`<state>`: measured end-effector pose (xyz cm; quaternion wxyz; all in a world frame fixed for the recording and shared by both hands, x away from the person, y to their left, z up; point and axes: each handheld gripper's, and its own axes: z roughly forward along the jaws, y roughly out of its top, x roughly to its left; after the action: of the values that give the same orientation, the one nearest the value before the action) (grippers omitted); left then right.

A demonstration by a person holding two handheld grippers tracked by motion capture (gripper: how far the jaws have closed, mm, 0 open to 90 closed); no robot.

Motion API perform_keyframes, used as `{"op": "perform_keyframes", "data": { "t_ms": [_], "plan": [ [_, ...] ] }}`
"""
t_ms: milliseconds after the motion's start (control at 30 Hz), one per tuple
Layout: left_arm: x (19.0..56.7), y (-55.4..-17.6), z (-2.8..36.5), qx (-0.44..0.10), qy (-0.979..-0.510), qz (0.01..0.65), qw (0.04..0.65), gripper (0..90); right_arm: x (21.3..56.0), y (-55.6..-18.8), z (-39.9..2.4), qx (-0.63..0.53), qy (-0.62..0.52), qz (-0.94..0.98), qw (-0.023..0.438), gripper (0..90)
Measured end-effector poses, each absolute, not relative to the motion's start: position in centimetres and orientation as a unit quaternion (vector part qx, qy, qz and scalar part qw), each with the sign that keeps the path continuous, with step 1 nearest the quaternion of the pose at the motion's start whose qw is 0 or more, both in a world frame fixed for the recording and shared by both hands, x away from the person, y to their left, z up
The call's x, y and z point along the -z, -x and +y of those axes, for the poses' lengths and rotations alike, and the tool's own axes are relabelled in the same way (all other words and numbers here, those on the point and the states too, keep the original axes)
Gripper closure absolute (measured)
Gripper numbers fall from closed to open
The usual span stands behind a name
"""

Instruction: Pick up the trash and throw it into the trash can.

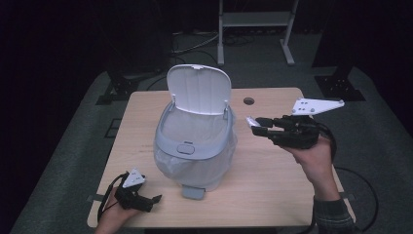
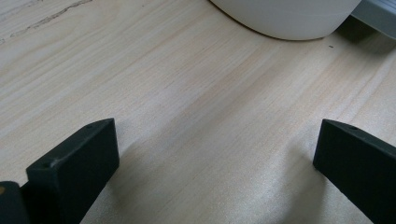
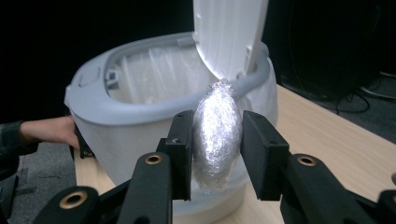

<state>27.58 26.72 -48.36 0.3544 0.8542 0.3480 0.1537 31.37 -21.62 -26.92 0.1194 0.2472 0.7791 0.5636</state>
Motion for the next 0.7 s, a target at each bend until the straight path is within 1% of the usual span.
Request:
{"op": "perform_keyframes", "data": {
  "t_ms": [200,700],
  "plan": [
    [48.4,-27.6,26.7,-0.154,-0.854,0.348,0.355,0.0,25.8,-31.6,-20.7,-0.578,-0.227,0.775,0.117,64.3],
    [48.4,-27.6,26.7,-0.154,-0.854,0.348,0.355,0.0,24.3,-32.5,-18.3,-0.594,-0.202,0.771,0.109,64.3]
  ]
}}
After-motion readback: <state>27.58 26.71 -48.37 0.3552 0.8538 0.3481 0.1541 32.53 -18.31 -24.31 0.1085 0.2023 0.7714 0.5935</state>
